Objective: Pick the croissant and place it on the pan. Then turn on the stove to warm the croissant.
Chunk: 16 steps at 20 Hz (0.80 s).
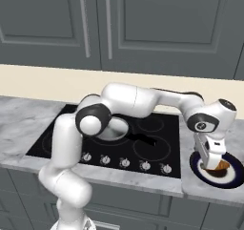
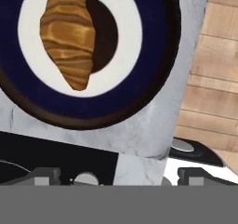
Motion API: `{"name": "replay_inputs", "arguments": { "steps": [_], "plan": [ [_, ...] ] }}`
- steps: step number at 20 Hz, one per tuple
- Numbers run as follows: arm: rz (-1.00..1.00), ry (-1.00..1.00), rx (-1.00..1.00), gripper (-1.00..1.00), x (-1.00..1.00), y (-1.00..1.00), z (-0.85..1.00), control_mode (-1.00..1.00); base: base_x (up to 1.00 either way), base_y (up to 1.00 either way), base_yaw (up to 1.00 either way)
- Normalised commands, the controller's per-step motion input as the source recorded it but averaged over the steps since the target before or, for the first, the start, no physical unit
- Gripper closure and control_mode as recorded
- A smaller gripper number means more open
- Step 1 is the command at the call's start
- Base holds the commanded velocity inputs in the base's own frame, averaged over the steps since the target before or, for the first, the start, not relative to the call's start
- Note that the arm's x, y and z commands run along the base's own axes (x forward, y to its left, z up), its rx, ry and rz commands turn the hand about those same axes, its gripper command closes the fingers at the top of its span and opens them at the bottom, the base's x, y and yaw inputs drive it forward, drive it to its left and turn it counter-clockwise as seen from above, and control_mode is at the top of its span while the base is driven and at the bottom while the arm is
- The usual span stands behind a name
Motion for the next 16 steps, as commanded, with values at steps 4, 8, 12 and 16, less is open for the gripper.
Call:
{"name": "replay_inputs", "arguments": {
  "steps": [4,8,12,16],
  "plan": [
    [0.0,0.0,0.0,-1.0,0.24,0.0,-0.21,-1.0,0.0,0.0,0.0],
    [0.0,0.0,0.0,-1.0,0.16,-0.07,-0.34,-1.0,0.0,0.0,0.0],
    [0.0,0.0,0.0,-1.0,0.11,-0.16,-0.34,-1.0,0.0,0.0,0.0],
    [0.0,0.0,0.02,-1.0,0.11,-0.33,-0.21,-1.0,0.0,0.0,0.0]
  ]
}}
